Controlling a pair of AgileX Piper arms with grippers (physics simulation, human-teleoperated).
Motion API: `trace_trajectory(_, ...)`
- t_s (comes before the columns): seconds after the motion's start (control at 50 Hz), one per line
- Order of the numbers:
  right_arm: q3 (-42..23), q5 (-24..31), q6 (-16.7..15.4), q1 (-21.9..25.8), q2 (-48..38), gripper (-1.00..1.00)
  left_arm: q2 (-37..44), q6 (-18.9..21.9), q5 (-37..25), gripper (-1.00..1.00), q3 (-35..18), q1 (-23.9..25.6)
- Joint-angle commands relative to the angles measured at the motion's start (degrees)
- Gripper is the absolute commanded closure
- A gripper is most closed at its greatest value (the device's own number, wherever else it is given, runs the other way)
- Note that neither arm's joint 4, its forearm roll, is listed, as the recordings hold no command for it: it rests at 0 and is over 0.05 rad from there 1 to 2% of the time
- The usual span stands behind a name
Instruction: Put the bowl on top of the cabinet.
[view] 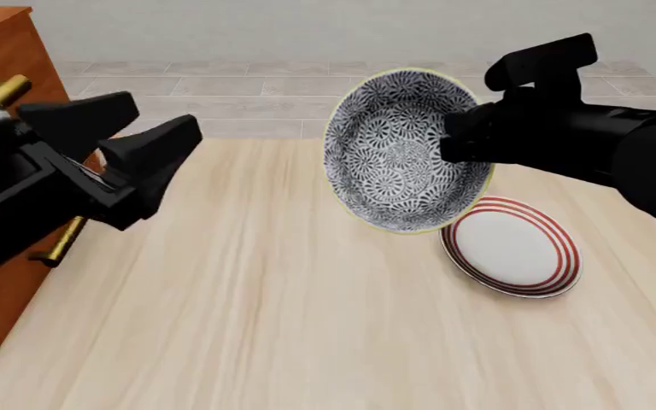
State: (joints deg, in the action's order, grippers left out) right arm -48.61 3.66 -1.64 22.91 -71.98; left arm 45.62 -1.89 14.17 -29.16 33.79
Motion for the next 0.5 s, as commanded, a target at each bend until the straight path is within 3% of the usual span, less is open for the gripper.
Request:
trace_trajectory(0.02, -0.29, -0.13, 0.07, 0.16, 0.05, 1.00, 10.23, -0.67, 2.37, -1.00, -5.24, 4.08)
trace_trajectory(0.5, 0.13, 0.39, 0.33, 1.08, 1.19, 1.00, 27.96, -5.27, 4.06, -1.00, -16.10, 4.77)
